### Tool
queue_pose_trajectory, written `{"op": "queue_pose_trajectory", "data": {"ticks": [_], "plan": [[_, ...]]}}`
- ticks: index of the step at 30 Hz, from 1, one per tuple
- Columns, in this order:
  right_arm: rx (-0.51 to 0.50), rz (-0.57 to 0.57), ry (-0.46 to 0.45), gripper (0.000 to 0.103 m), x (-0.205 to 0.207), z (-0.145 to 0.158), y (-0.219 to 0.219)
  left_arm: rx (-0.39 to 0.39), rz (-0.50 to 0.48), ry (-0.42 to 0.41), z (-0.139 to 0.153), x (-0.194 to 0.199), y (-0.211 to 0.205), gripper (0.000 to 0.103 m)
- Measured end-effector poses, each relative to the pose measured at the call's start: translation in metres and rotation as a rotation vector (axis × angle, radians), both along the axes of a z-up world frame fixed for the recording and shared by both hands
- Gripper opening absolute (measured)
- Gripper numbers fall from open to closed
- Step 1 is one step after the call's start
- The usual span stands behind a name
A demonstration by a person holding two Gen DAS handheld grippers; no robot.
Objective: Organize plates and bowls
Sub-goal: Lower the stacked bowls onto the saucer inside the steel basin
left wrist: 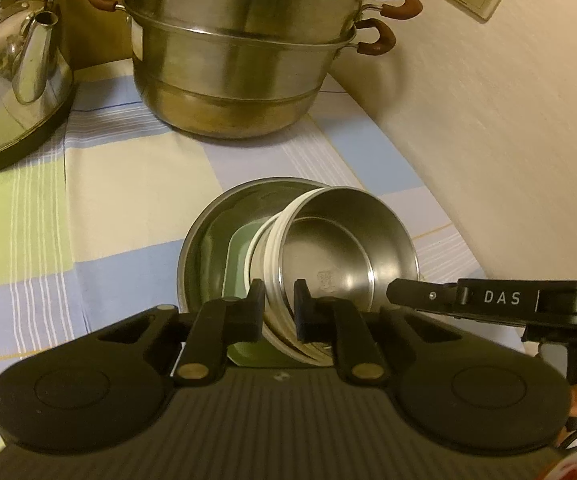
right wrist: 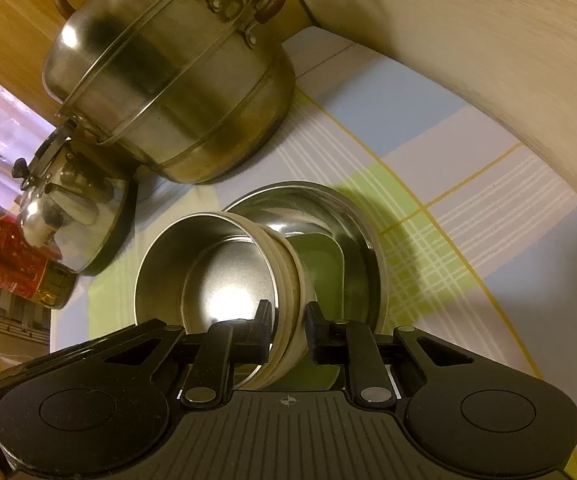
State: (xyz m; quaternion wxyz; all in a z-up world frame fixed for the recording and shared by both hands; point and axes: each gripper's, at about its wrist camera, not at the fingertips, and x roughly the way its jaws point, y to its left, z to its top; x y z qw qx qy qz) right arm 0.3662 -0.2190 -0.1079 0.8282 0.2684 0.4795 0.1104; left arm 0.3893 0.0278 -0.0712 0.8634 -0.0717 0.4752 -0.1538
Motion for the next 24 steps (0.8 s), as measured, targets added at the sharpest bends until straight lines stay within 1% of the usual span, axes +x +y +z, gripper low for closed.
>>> {"op": "queue_pose_trajectory", "data": {"ticks": [5,6,10,15,21,24], "plan": [[0.039,-0.024,0.058,0.012,0.005,0.002,-0.006,-0.019,0.003,0.018,0.0,0.005,0.003,0.012],[0.051,-0.03,0.067,0.009,0.006,0.004,-0.008,-0.022,0.007,0.022,0.0,0.005,0.004,0.012],[0.093,-0.052,0.103,0.009,0.011,0.009,-0.014,-0.043,0.026,0.056,-0.003,0.01,0.008,0.012],[0.112,-0.068,0.133,0.01,0.011,0.011,-0.014,-0.045,0.028,0.059,-0.002,0.01,0.009,0.012],[0.182,-0.121,0.196,0.01,0.015,0.009,-0.021,-0.046,0.033,0.068,-0.002,0.015,0.008,0.012],[0.201,-0.131,0.211,0.011,0.017,0.008,-0.023,-0.045,0.037,0.073,-0.003,0.017,0.008,0.012]]}}
